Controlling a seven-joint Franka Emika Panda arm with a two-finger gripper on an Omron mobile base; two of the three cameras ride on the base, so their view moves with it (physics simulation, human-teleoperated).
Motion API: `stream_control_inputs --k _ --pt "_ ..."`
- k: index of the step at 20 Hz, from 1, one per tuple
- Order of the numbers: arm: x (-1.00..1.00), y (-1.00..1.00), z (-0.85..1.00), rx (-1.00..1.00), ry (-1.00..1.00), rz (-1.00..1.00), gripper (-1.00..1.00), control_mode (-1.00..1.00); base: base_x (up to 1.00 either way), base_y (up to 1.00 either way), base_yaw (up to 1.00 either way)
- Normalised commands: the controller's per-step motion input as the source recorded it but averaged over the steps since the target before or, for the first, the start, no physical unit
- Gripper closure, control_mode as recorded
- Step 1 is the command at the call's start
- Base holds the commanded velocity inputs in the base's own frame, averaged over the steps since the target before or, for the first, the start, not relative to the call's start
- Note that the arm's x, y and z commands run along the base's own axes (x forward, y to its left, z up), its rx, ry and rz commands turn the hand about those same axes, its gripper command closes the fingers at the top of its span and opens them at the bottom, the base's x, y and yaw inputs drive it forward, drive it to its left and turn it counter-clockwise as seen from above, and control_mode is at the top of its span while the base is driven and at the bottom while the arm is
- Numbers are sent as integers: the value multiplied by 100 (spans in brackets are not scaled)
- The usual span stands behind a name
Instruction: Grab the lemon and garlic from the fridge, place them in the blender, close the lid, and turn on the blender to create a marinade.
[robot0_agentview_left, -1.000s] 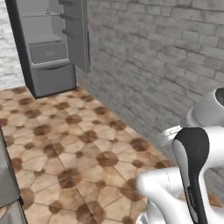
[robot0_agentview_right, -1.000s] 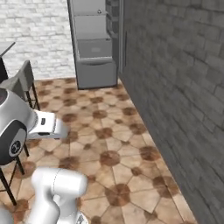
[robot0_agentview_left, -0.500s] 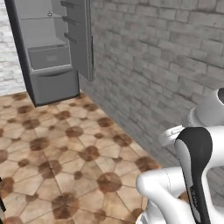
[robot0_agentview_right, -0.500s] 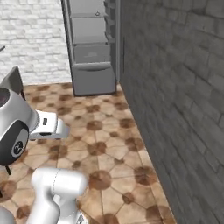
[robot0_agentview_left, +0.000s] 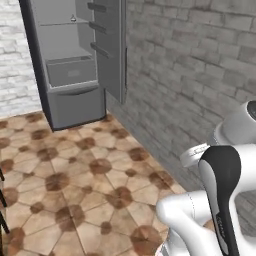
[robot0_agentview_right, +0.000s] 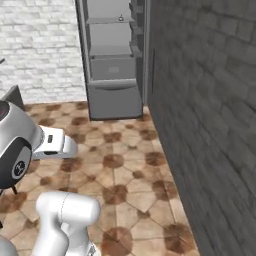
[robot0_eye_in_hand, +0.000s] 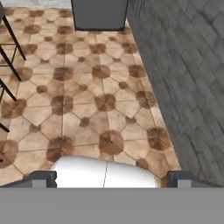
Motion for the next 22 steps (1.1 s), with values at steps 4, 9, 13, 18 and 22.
stream_control_inputs --k 4,9,13,18,22 --pt "0 0 0 0 0 0 -100 100 100 0 15" --pt "0 0 0 0 0 0 -100 100 100 0 14" --pt "0 0 0 0 0 0 -100 100 100 0 13" --pt "0 0 0 0 0 0 -100 100 100 -25 5" --pt "0 0 0 0 0 0 -100 100 100 -16 4"
